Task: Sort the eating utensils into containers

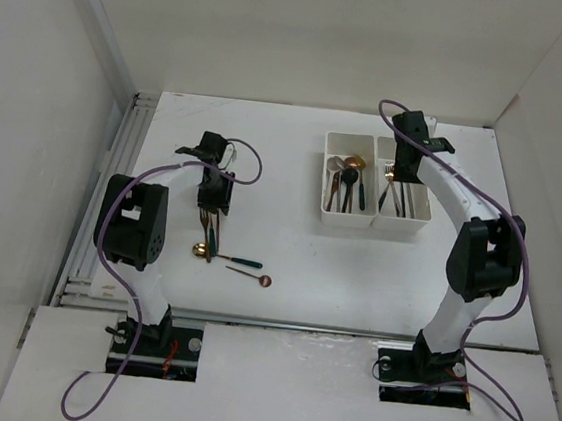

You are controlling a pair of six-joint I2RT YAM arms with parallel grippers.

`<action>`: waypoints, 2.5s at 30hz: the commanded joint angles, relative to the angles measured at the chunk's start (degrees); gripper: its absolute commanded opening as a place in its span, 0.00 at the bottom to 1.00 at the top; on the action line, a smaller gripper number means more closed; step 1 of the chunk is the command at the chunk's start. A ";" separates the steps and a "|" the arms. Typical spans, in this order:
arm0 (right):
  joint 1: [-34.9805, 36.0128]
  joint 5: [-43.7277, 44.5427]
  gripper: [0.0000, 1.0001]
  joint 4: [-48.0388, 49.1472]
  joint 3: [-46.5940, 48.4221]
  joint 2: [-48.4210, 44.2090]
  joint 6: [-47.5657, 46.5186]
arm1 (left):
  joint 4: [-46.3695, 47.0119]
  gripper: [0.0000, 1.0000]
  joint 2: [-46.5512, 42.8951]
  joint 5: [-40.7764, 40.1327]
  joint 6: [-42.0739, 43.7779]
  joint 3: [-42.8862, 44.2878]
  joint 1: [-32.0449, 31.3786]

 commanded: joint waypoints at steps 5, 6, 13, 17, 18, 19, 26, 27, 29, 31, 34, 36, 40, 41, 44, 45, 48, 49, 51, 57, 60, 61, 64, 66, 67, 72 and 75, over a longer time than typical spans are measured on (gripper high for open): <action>0.28 1.65 0.53 2.11 -1.73 -3.85 0.67 | -0.47 0.32 0.84 0.00 0.53 -0.37 0.41; 0.28 1.65 0.53 2.11 -1.73 -4.37 0.67 | -0.47 0.32 1.37 0.70 0.53 -0.37 0.41; 0.28 1.65 0.53 2.11 -1.73 -5.52 0.67 | -1.52 0.29 7.08 3.34 0.53 2.17 0.41; 0.28 2.18 0.53 2.11 -2.26 -6.93 0.67 | -2.58 0.00 9.89 4.14 0.53 4.28 0.93; 0.28 2.18 0.53 2.11 -2.26 -7.71 0.67 | -2.58 0.00 9.90 4.14 0.53 4.29 0.93; 0.28 2.18 0.53 2.11 -2.26 -8.42 0.67 | -2.58 0.00 9.90 4.14 0.53 4.98 0.93; 3.87 2.80 0.88 -0.09 0.46 -11.06 1.90 | -3.11 0.00 4.98 13.36 0.01 7.63 0.93; 5.10 2.80 1.00 -0.09 0.47 -11.84 2.42 | -3.11 0.00 4.02 15.63 0.01 9.72 0.93; 9.67 2.89 1.00 0.86 1.70 -12.38 2.43 | -3.11 0.00 1.38 17.75 -2.00 12.71 0.93; 13.27 -2.17 1.00 2.88 2.58 -14.57 3.74 | -2.50 0.00 -0.90 21.42 -3.59 18.40 0.93; 20.39 -13.07 1.00 12.62 1.27 -17.47 4.97 | 0.83 0.00 -4.15 25.30 -8.15 24.13 0.93; 23.48 -28.18 1.00 24.35 -3.29 -18.79 6.29 | 3.38 0.00 -5.91 25.84 -10.62 24.85 0.93; 25.32 -43.95 0.98 40.13 -8.94 -17.32 15.33 | 6.21 0.00 -8.82 25.84 -15.19 24.85 0.41; 25.33 -44.48 0.98 40.16 -8.15 -16.17 17.09 | 6.21 0.00 -9.52 25.32 -15.20 24.85 0.41; 27.00 -44.49 0.95 40.69 -4.29 -12.04 17.72 | 6.74 0.00 -10.66 25.32 -17.30 24.07 -0.12; 27.61 -44.49 0.94 40.69 -3.49 -11.24 17.72 | 7.26 0.00 -10.67 25.84 -17.31 23.54 -0.64; 28.66 -45.02 0.91 40.69 -1.47 -8.52 17.72 | 7.79 0.00 -11.28 26.37 -18.45 23.01 -0.65; 28.67 -45.02 0.89 40.69 -0.77 -7.99 17.72 | 7.79 0.00 -11.80 26.37 -18.45 23.01 -0.65; 28.67 -45.02 0.84 40.69 -0.15 -6.32 17.72 | 8.49 0.00 -11.81 26.90 -18.98 23.01 -0.65; 28.67 -42.20 0.66 40.69 1.08 -2.54 19.57 | 7.97 0.00 -11.81 28.83 -18.98 24.06 -0.65; 28.67 -42.20 0.50 40.69 3.18 -0.95 20.09 | 7.97 0.00 -11.81 30.24 -19.59 22.75 -0.65; 28.67 -41.68 0.32 40.69 3.19 -0.17 20.62 | 7.97 0.00 -11.81 30.76 -19.59 22.74 -0.65; 28.67 -41.15 0.08 40.69 4.69 0.54 21.24 | 7.97 0.00 -11.28 30.77 -19.59 22.13 -0.65; 28.67 -39.32 0.00 40.69 4.69 0.54 21.24 | 7.97 0.00 -11.28 30.77 -19.59 21.61 -0.65; 28.67 -38.52 0.00 40.69 4.69 0.54 21.24 | 7.97 0.00 -11.28 31.38 -19.59 21.60 -0.65; 27.27 -31.85 0.00 37.98 1.71 -3.84 18.08 | 4.29 0.93 -8.30 32.00 -11.79 25.28 -0.65; 22.53 -25.70 0.00 29.75 0.04 -6.83 13.53 | -3.96 1.00 -5.66 25.69 -1.98 30.20 -0.65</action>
